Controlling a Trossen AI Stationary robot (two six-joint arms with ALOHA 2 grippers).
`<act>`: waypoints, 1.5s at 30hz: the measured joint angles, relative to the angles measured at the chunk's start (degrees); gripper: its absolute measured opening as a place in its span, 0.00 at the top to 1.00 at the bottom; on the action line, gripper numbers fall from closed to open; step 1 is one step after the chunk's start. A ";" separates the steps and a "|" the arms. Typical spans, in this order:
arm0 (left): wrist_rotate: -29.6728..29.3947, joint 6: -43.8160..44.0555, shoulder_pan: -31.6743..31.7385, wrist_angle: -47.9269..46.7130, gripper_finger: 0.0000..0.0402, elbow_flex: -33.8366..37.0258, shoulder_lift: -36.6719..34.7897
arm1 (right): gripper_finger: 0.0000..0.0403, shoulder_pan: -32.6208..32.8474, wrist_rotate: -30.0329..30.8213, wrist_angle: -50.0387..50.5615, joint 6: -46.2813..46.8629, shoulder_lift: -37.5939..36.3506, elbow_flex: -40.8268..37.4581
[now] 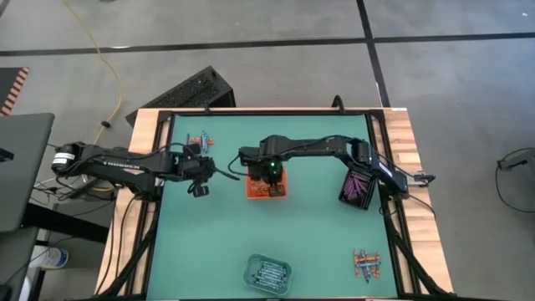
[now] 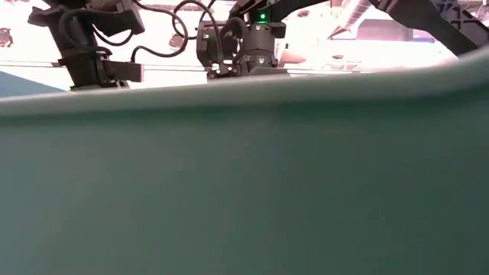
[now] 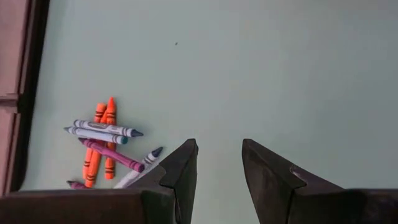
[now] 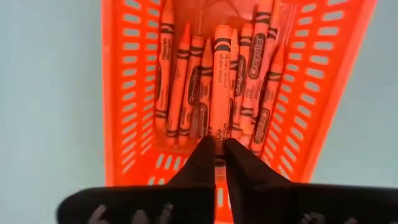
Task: Sort crayons
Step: Put the orange crayon into the orange bin, then put the blue crayon into the blue bin
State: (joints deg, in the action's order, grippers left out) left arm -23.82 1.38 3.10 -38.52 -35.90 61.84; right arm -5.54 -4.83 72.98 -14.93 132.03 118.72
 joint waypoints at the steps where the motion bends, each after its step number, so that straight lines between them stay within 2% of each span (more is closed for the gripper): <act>1: 0.48 0.31 0.17 0.05 0.71 -0.02 0.00 | 0.92 -0.25 -0.23 -0.04 -0.01 -0.02 0.02; 10: 1.52 1.35 0.32 -0.14 0.71 0.00 0.00 | 0.69 -0.23 -0.11 2.00 -0.13 -0.77 0.04; 16: -0.43 1.43 1.56 -0.14 0.71 -0.02 0.00 | 0.58 0.14 4.83 4.94 2.31 -5.00 0.02; 23: -0.23 0.26 10.56 1.92 0.71 0.00 0.00 | 0.59 4.22 8.73 4.45 7.42 -16.36 0.02; 29: 5.93 -0.35 22.45 6.64 0.71 0.00 0.02 | 0.60 10.63 10.06 6.29 16.60 -24.55 0.13; 32: 8.86 -1.09 28.87 8.34 0.71 -0.01 0.57 | 0.60 14.87 10.40 8.14 20.76 -26.66 0.13; 38: 12.24 -1.81 39.57 8.41 0.71 0.00 5.15 | 0.60 24.61 17.35 11.95 25.73 -27.58 0.11; 45: 13.09 -1.74 44.10 8.08 0.71 0.00 12.68 | 0.60 33.34 23.86 12.34 30.66 -27.53 0.09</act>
State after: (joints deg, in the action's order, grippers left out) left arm -10.73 -0.36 47.20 -30.44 -35.90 74.52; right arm 27.80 19.03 85.31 15.72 104.50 118.80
